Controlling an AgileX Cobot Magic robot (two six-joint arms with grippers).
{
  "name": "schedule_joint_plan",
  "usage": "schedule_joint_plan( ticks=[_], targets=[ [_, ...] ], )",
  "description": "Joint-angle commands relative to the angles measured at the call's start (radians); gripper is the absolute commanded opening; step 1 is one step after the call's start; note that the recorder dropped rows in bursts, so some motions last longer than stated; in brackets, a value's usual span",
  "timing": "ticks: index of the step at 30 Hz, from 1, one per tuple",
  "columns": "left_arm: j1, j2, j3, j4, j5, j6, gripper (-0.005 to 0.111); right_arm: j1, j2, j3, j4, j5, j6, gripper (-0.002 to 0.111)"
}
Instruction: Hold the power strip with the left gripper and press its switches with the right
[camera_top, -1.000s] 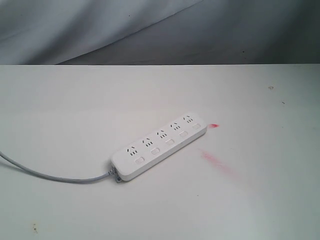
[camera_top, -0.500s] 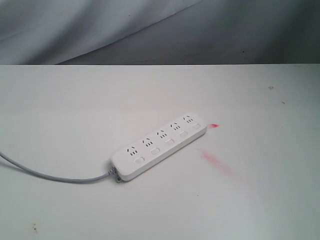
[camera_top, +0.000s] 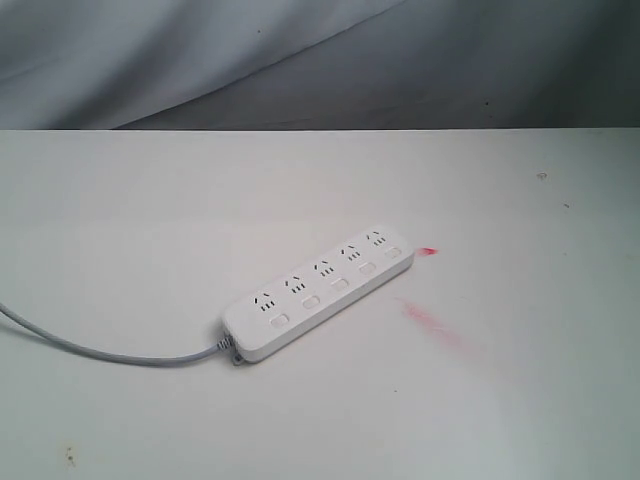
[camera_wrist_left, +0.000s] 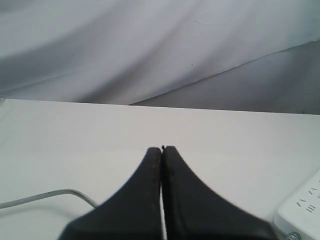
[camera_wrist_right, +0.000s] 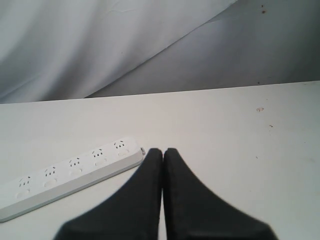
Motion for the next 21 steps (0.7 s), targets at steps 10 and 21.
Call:
schedule_joint_plan(
  ticks=[10,21],
  targets=[
    [0.002,-0.004,0.004,-0.040,0.002,0.038,0.000,-0.006,-0.001,0.004,-0.012,-0.011,0.001,0.000],
    [0.002,-0.004,0.004,-0.032,-0.005,0.040,0.000,-0.006,-0.001,0.004,-0.012,-0.011,0.001,0.000]
  ],
)
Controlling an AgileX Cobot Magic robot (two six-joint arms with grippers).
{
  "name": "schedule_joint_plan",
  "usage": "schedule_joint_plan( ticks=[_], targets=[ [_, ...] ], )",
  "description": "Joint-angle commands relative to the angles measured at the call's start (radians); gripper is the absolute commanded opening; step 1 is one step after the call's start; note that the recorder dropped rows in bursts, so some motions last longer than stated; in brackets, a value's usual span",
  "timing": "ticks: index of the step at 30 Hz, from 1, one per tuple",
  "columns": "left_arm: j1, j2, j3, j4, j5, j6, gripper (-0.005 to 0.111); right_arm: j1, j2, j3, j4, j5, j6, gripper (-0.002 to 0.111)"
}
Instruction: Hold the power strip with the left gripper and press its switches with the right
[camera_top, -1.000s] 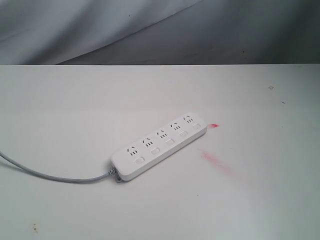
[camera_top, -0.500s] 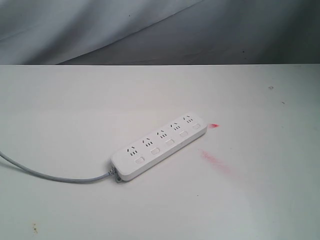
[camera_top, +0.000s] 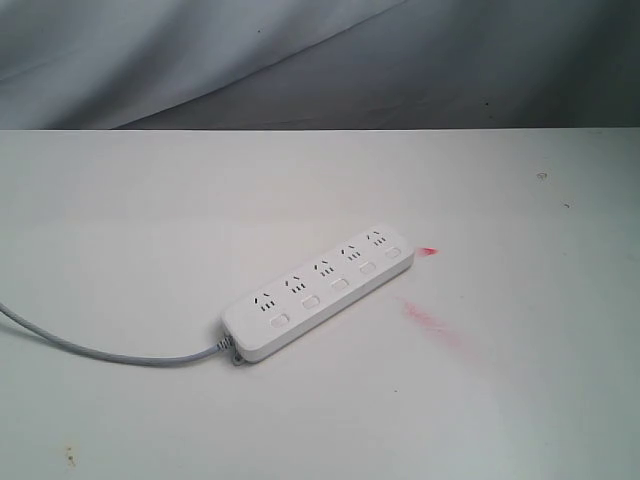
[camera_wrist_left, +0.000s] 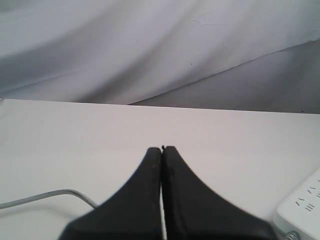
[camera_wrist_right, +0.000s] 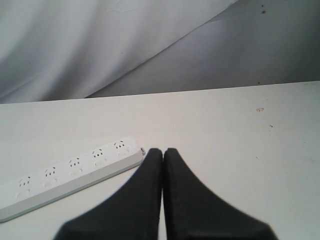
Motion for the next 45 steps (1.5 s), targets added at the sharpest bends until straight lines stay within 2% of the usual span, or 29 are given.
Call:
schedule_joint_plan(
  ticks=[1,20,31,36,45],
  targets=[
    [0.002,-0.004,0.004,-0.002,-0.005,0.006,0.000,-0.006,-0.001,0.004,-0.012,-0.011,0.001,0.000],
    [0.002,-0.004,0.004,-0.002,-0.005,0.006,0.000,-0.008,-0.032,0.004,-0.012,-0.004,-0.003,0.000],
    [0.002,-0.004,0.004,-0.002,-0.005,0.006,0.000,-0.230,-0.064,0.004,-0.076,-0.007,-0.010,0.000],
    [0.002,-0.004,0.004,-0.002,-0.005,0.006,0.000,-0.353,-0.064,0.004,-0.171,-0.007,-0.015,0.000],
    [0.002,-0.004,0.004,-0.002,-0.005,0.006,0.000,-0.366,-0.064,0.004,-0.154,0.010,-0.015,0.000]
  ],
)
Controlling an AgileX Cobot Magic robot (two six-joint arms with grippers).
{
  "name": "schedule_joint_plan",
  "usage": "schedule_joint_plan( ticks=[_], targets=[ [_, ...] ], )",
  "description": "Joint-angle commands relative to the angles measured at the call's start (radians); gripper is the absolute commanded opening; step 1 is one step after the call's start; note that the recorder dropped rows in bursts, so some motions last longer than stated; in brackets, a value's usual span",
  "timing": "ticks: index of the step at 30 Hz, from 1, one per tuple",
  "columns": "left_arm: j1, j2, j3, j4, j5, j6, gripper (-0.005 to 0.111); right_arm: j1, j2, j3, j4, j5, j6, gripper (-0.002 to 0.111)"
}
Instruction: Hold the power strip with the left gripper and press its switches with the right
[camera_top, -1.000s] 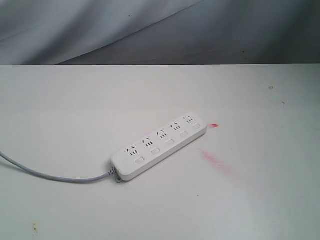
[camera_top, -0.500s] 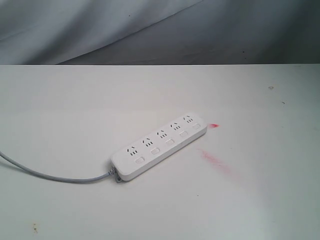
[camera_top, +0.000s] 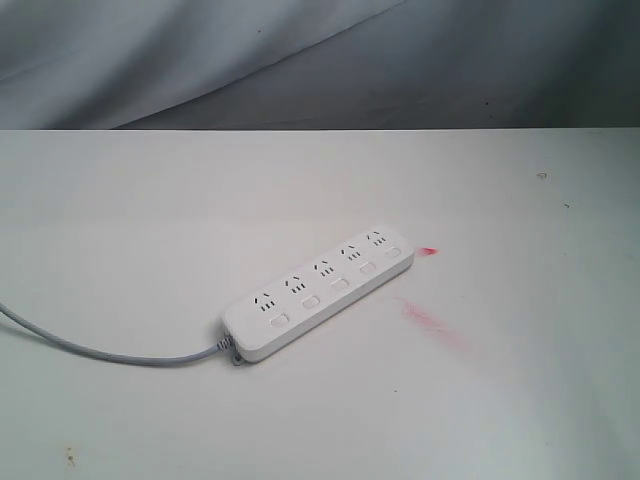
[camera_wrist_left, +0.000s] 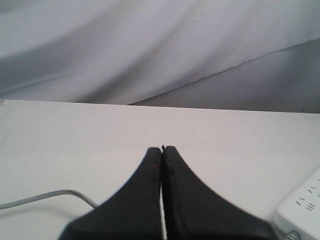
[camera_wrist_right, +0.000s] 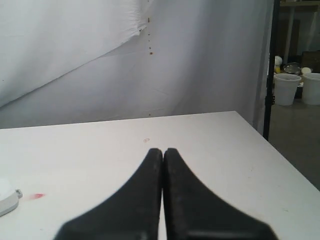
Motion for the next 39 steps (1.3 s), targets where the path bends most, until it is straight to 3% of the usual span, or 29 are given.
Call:
schedule_joint_plan(
  ticks=[1,5,13,23,39],
  targets=[
    [0.002,-0.004,0.004,-0.002,-0.005,0.001,0.000,-0.007,-0.003,0.004,0.007,0.007,-0.007,0.000],
    [0.002,-0.004,0.004,-0.002,-0.005,0.001,0.000,-0.007,-0.003,0.004,0.053,0.019,-0.062,0.000],
    [0.002,-0.004,0.004,-0.002,-0.005,0.001,0.000,-0.007,-0.003,0.004,0.543,-0.003,-0.651,0.000],
    [0.002,-0.004,0.004,-0.002,-0.005,0.001,0.000,-0.007,-0.003,0.004,0.883,-0.075,-0.981,0.000],
    [0.002,-0.004,0.004,-0.002,-0.005,0.001,0.000,-0.007,-0.003,0.004,0.923,-0.075,-0.912,0.000]
  ],
)
